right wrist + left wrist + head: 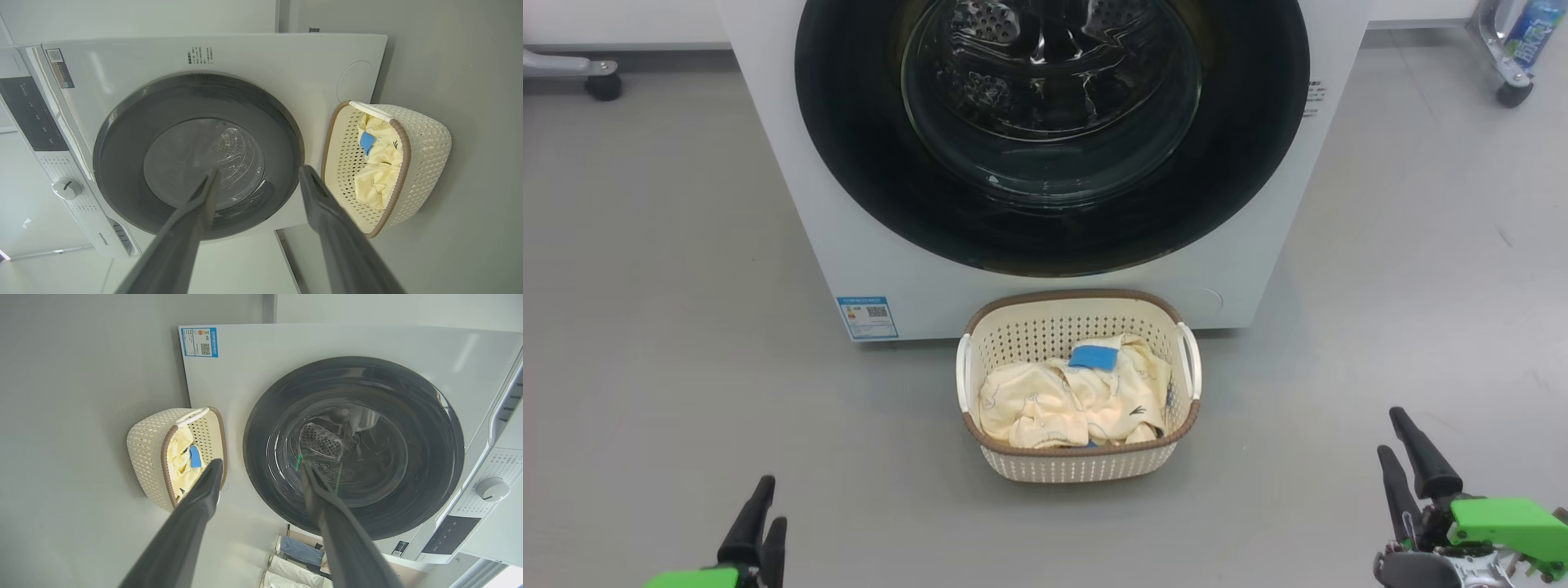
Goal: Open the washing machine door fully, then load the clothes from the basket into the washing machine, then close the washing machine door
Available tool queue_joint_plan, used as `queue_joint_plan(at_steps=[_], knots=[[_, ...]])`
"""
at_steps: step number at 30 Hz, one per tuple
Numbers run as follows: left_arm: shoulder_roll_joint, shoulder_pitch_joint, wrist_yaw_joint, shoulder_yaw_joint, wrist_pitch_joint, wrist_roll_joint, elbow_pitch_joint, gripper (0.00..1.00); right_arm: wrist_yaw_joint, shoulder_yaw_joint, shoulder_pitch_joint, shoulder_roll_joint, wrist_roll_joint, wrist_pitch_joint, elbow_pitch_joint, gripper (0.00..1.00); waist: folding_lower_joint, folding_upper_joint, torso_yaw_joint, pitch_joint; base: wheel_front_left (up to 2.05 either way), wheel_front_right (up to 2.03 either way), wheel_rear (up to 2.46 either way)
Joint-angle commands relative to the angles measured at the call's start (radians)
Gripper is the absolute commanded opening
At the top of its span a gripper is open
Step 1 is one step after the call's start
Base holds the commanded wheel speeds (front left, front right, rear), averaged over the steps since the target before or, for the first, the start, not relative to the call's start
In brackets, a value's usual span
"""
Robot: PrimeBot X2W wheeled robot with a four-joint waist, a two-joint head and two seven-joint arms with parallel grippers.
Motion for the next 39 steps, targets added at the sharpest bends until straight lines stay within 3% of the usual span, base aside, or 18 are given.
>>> queue_joint_plan(at_steps=[1,20,39], knots=[[0.012,-0.047,-0.002,0.004,-0.012,0.013,-0.043,1.0,0.0,0.005,-0.055,-0.015,-0.013,-0.011,-0.042,1.0,0.0,0.0,0.0,0.0,0.0,0.0,0.0],[0.059,-0.069,-0.003,-0.048,-0.079,0.131,-0.089,1.0,-0.001,0.053,-0.091,-0.048,-0.153,-0.073,-0.073,1.0,0.0,0.0,-0.002,0.0,0.0,0.0,0.0],[0.108,-0.082,-0.004,-0.097,-0.135,0.321,-0.126,1.0,-0.001,0.099,-0.118,-0.072,-0.392,-0.13,-0.094,1.0,0.0,0.0,-0.001,-0.002,0.0,0.0,0.0]])
